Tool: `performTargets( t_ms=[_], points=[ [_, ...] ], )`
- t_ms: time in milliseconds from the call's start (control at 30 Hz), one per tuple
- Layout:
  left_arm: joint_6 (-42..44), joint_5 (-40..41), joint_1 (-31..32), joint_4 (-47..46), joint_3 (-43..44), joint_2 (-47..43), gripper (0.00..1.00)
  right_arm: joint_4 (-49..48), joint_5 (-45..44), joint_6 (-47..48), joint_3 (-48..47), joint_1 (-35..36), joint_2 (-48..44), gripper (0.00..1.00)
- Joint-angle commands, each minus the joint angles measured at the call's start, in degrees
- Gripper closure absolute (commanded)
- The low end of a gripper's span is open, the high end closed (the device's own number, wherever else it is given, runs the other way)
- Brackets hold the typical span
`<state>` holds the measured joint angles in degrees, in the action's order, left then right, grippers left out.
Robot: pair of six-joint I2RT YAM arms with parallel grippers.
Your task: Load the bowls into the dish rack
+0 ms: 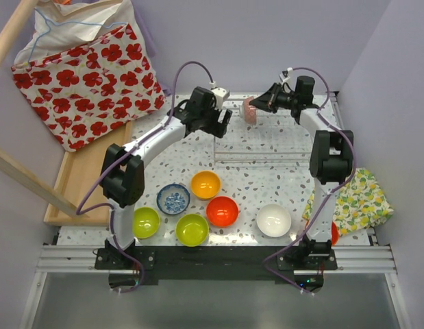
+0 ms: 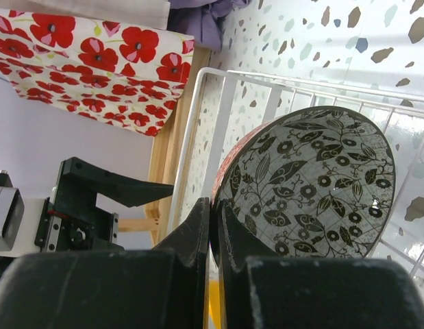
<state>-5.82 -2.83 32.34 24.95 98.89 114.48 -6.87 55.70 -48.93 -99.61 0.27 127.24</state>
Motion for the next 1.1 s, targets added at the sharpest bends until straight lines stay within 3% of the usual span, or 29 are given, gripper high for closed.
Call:
performTargets(
  t_ms=[0,500,767,1067],
  points=[
    [2.48,2.65,0.09,-1.04,0.25,-0.75,0.1,-6.92,3.71,-3.9,-4.89,0.08,-0.07,1.0],
    [3.98,4.76,0.62,-0.52,0.95,0.22,0.09,-6.23,2.83,-5.04,-4.36,-3.0,5.47,1.0],
    [3.8,4.15,0.71,-0.16,0.51,-0.13,0.09,0.1,1.6,-0.39,-0.41,-6.07,2.66,0.68],
    [3.63,3.8,0.71,-0.6,0.25,-1.01,0.09,6.69,0.11,5.94,-0.76,-7.92,-0.32,0.57]
  ],
)
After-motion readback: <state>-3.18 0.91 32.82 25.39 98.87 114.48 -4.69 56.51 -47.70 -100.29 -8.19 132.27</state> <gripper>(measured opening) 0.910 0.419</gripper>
